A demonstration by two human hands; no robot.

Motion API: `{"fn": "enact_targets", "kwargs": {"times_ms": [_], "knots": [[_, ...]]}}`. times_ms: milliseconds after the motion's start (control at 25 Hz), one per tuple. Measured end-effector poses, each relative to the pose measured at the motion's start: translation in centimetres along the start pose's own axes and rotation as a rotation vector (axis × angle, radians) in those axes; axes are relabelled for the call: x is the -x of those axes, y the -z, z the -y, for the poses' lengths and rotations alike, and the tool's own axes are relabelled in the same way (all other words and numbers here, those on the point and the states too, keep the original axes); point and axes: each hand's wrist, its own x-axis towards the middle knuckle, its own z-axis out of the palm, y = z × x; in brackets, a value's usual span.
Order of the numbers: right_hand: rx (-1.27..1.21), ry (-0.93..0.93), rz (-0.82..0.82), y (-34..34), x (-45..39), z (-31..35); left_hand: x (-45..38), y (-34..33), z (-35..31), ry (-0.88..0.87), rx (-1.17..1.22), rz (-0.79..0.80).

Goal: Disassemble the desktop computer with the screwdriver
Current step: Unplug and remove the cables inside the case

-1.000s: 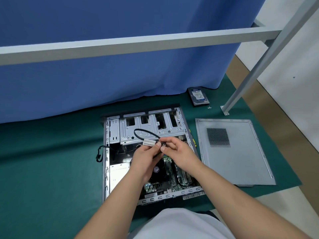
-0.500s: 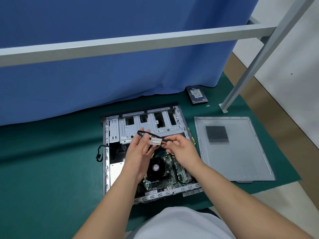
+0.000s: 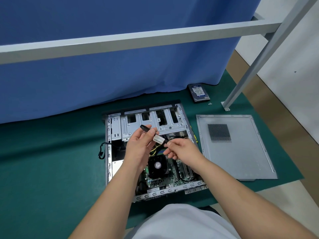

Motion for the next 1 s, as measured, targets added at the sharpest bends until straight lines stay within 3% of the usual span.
{"fn": "enact_targets", "kwargs": {"times_ms": [200, 480, 680, 1000], "knots": [[-0.001, 0.114, 0.063, -0.1, 0.6, 0.6, -1.2, 0.7, -0.8, 0.081, 0.000, -0.117], [0.423, 0.353, 0.082, -0.2, 0.9, 1.8, -2.4, 0.5, -1.1, 0.269, -0.075, -0.179], [0.482, 0.181, -0.094, 0.4, -0.7, 0.4, -3.5, 0.9, -1.1, 0.191, -0.059, -0.095], [0.141, -0.032, -0.104, 3.9, -4.1, 0.8, -9.3, -2.2, -1.7, 0.006, -0.651, 0.031]]}}
